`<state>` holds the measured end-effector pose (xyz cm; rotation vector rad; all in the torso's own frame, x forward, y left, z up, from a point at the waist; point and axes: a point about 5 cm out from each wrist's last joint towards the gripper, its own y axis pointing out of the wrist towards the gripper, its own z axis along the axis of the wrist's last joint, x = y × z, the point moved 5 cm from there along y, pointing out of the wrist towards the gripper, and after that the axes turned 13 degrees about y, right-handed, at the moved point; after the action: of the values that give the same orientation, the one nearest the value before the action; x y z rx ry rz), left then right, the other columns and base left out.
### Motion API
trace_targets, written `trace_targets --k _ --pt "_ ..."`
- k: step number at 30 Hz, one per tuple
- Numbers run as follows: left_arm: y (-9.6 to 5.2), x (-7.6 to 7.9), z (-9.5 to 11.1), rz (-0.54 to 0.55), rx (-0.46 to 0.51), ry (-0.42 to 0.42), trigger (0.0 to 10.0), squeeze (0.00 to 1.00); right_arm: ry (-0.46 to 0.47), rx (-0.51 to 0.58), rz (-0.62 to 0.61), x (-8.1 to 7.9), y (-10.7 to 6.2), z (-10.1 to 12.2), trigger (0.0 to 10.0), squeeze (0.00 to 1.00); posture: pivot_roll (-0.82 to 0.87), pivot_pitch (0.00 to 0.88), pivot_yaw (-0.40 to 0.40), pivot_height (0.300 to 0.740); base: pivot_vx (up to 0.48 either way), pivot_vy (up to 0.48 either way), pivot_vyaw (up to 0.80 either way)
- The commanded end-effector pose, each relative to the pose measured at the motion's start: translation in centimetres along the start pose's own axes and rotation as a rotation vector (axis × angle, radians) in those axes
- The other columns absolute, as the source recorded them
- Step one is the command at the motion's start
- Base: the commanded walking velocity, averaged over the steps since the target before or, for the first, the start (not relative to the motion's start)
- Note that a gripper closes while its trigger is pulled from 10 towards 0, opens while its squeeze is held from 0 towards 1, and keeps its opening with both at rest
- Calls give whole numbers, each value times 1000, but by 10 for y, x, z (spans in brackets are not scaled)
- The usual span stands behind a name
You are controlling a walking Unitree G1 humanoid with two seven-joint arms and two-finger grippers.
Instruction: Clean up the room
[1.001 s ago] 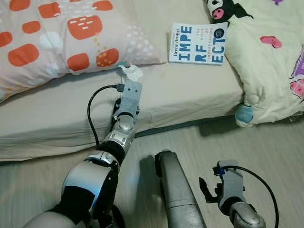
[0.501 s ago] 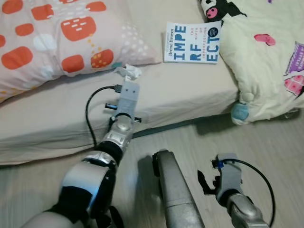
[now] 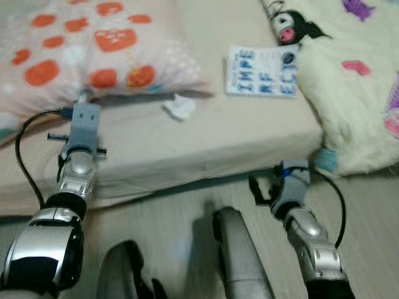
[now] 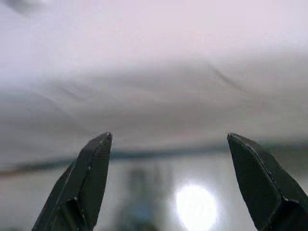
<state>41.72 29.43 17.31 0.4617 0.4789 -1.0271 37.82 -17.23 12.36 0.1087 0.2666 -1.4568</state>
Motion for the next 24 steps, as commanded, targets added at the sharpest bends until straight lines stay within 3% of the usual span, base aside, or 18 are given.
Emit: trace_targets --k 1,2,4,6,7,9,10,11,13,15,17,18,20,21,23,24 --pt "-13 -10 -45 4 -83 59 0 0 17 4 8 0 6 -1 10000 0 -111 325 38 570 0 0 0" --pt "-25 -17 -71 12 -124 79 0 0 8 28 41 -9 17 11 10000 0 -70 314 32 570 0 0 0" --pt "-43 -22 -99 20 -178 76 0 0 -7 42 76 -17 30 21 10000 0 -16 311 24 570 0 0 0" --pt "-43 -22 -99 20 -178 76 0 0 -7 42 76 -17 30 21 10000 0 -16 311 24 570 0 0 0" --pt "-75 -13 -125 -11 -219 66 0 0 -52 32 103 -25 47 27 10000 0 45 328 17 570 0 0 0" --pt "-75 -13 -125 -11 -219 66 0 0 -52 32 103 -25 47 27 10000 0 45 328 17 570 0 0 0" --pt "-106 -8 -140 -48 -238 77 0 0 -94 25 130 -32 58 33 10000 0 86 349 13 570 0 0 0" --pt "-106 -8 -140 -48 -238 77 0 0 -94 25 130 -32 58 33 10000 0 86 349 13 570 0 0 0" --pt "-128 -9 -148 -68 -253 91 0 0 -138 18 151 -38 63 38 10000 0 139 385 7 570 0 0 0" --pt "-128 -9 -148 -68 -253 91 0 0 -138 18 151 -38 63 38 10000 0 139 385 7 570 0 0 0" --pt "-149 -15 -149 -90 -256 115 0 0 -254 -5 163 -43 69 40 10000 0 205 446 17 570 0 0 0" --pt "-149 -15 -149 -90 -256 115 0 0 -254 -5 163 -43 69 40 10000 0 205 446 17 570 0 0 0" --pt "-168 -24 -150 -110 -261 144 0 0 -391 -10 158 -47 73 44 10000 0 234 475 23 570 0 0 0" --pt "-168 -24 -150 -110 -261 144 0 0 -391 -10 158 -47 73 44 10000 0 234 475 23 570 0 0 0" --pt "-183 -36 -149 -124 -271 170 0 0 -517 19 151 -50 76 53 10000 0 260 520 30 570 0 0 0" --pt "-183 -36 -149 -124 -271 170 0 0 -517 19 151 -50 76 53 10000 0 260 520 30 570 0 0 0"
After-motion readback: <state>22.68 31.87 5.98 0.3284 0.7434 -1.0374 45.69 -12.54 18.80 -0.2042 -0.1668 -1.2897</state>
